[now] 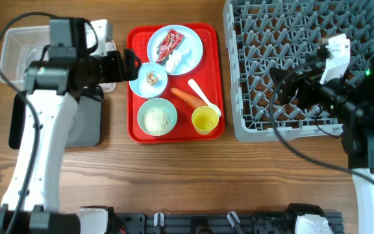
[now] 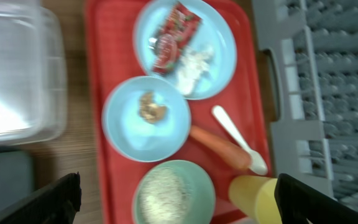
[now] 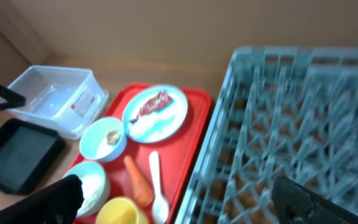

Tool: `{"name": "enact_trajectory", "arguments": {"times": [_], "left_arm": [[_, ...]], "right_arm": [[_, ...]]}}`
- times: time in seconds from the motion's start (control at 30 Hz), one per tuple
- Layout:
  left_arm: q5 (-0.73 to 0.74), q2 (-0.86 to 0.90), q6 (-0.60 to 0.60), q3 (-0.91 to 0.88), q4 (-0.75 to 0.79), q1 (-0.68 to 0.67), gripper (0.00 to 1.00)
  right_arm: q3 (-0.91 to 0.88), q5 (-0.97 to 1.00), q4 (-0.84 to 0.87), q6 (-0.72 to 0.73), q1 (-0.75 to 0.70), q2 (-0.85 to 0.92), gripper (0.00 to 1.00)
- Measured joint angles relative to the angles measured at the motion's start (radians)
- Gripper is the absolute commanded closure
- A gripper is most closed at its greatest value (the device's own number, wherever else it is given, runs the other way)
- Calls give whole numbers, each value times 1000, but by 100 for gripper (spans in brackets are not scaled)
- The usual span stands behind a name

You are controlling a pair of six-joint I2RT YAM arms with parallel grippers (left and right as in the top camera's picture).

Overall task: Sort waste into correct bins and load items into the dishwasher rack
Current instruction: 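Reach the left gripper to the blue bowl with the mushroom and grasp its rim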

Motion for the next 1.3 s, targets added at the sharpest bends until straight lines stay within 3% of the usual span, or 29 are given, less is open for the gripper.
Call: {"name": "enact_trajectory", "arguments": {"times": [0.17, 0.43, 0.5, 0.77, 0.93, 1.3], "left_arm": [[26, 56, -31, 0, 40, -86, 3], [-230, 226, -205, 0, 133, -340, 14], [-290, 287, -246, 0, 148, -367, 23], [-420, 409, -304, 0, 261, -372, 34], [-443, 428, -277, 0, 330, -373, 55], [-446, 469, -264, 0, 330, -373, 55]], "right_arm": [[0, -2, -32, 41, 0, 29, 0], [0, -2, -48, 59, 0, 32, 0], [0, -2, -63, 62, 0, 32, 0], [0, -2, -107, 62, 0, 33, 0], [0, -2, -119, 62, 0, 34, 0], [0, -2, -138, 62, 0, 34, 0]]}}
